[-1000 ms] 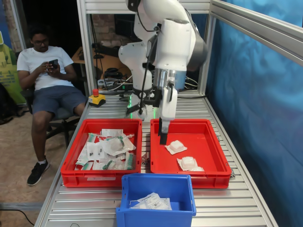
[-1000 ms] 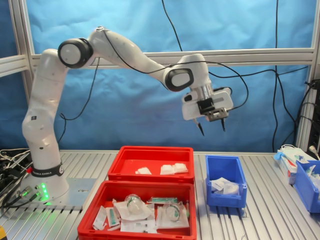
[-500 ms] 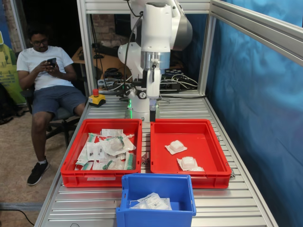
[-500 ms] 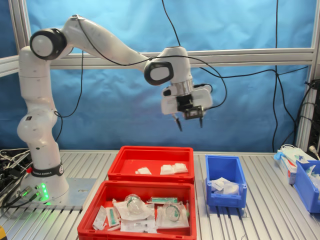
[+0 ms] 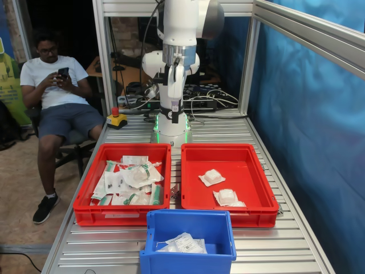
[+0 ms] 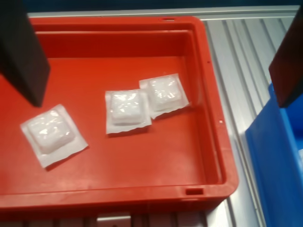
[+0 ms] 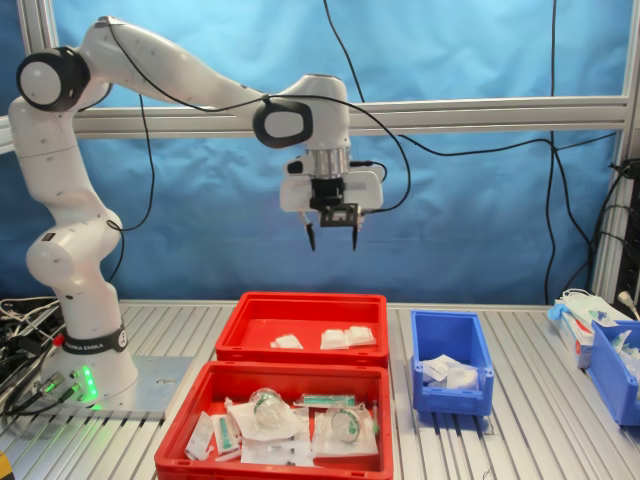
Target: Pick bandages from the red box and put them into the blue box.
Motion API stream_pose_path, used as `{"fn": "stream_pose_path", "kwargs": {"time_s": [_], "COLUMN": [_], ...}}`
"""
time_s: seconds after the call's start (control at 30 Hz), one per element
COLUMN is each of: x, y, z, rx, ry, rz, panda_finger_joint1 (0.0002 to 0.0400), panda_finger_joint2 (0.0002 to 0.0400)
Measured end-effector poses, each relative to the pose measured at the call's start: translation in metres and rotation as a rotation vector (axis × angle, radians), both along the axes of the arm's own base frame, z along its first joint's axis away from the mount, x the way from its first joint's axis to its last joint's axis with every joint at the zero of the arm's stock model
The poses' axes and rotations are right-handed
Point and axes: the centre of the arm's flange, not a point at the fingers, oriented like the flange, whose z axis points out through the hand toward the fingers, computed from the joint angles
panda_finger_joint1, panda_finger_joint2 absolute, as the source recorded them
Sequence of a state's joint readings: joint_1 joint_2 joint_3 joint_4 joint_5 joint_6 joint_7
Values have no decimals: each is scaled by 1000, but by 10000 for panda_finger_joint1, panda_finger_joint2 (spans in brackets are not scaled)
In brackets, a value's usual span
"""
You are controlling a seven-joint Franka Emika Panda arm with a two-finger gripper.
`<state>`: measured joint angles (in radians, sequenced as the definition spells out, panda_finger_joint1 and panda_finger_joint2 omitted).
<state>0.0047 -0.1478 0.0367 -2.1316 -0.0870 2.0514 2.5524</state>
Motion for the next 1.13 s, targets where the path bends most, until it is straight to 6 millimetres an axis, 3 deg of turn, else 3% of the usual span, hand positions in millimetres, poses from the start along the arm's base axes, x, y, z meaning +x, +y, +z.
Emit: {"fn": "stream_pose_path", "kwargs": {"time_s": [0.53, 1.13], "x": [-29, -30], "y": [9, 11], "z": [-34, -37], "rx": [-21, -22], "ry": [98, 105], "rz": [16, 19], "panda_finger_joint1": [400, 400], "panda_finger_joint2": [400, 400]}}
